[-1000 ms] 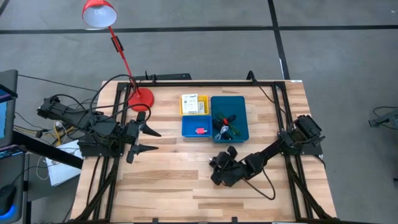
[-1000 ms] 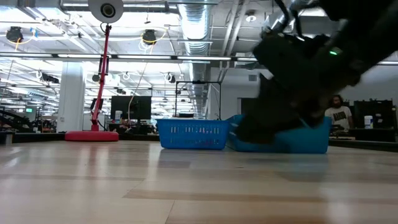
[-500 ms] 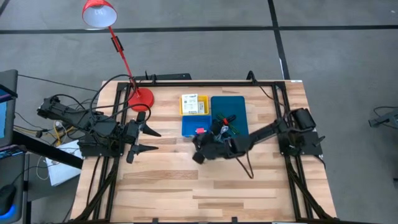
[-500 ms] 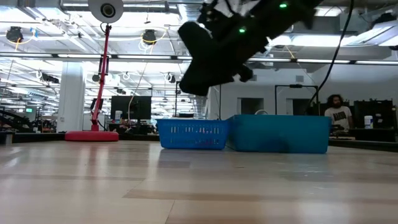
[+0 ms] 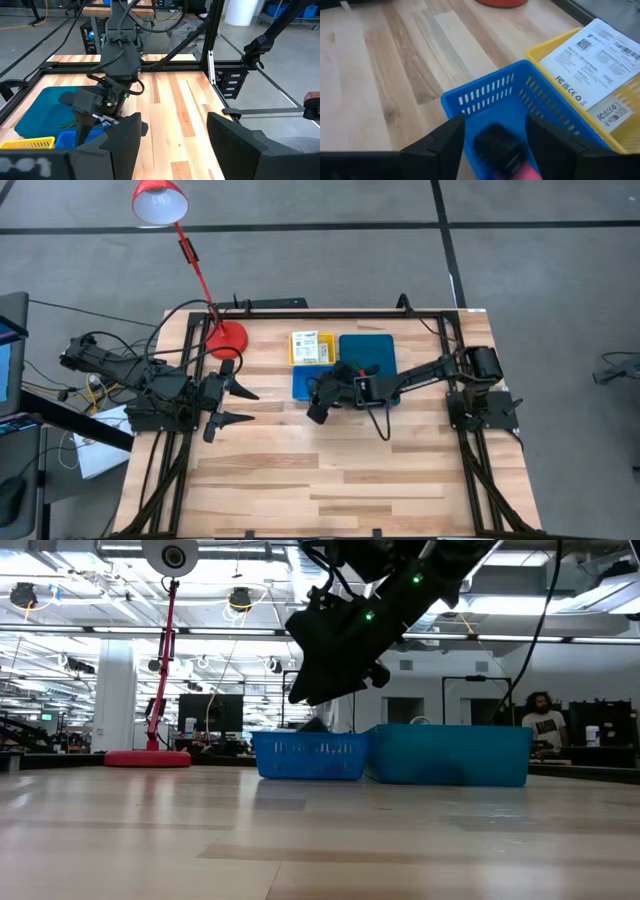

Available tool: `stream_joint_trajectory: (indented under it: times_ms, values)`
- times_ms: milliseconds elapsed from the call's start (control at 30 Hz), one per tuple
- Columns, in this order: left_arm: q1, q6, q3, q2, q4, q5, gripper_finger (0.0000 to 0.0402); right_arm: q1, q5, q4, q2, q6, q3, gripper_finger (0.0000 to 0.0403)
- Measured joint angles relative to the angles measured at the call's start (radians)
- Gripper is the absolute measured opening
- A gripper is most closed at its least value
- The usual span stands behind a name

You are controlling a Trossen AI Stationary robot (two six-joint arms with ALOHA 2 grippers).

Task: Pick and place items into bin
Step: Put the black charger adapter into the dark blue bin, then return to Home Position

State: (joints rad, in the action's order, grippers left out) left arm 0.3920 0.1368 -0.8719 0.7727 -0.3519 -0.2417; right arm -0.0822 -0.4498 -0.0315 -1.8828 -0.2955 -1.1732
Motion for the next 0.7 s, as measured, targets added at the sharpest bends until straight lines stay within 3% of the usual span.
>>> stream_joint_trajectory:
  times_ms: [233,500,600,700]
  values:
    - [0.0,0.0,0.0,0.0,-0.006,0.0,0.0215,0.0,-0.018,-0.001,0.0,0.007,0.0,0.0235]
    - [0.0,0.008,0.0,0.0,-0.086,-0.001,0.0215,-0.005,-0.014,-0.03,0.0,-0.006,0.0,0.0239]
    - [0.0,-0.015,0.0,0.0,-0.091,-0.001,0.0215,-0.018,0.091,-0.05,0.0,-0.143,0.0,0.0239]
    - [-0.003,-0.081,0.0,0.0,-0.028,-0.01,0.0215,-0.051,0.242,0.006,0.0,-0.047,0.0,0.0239]
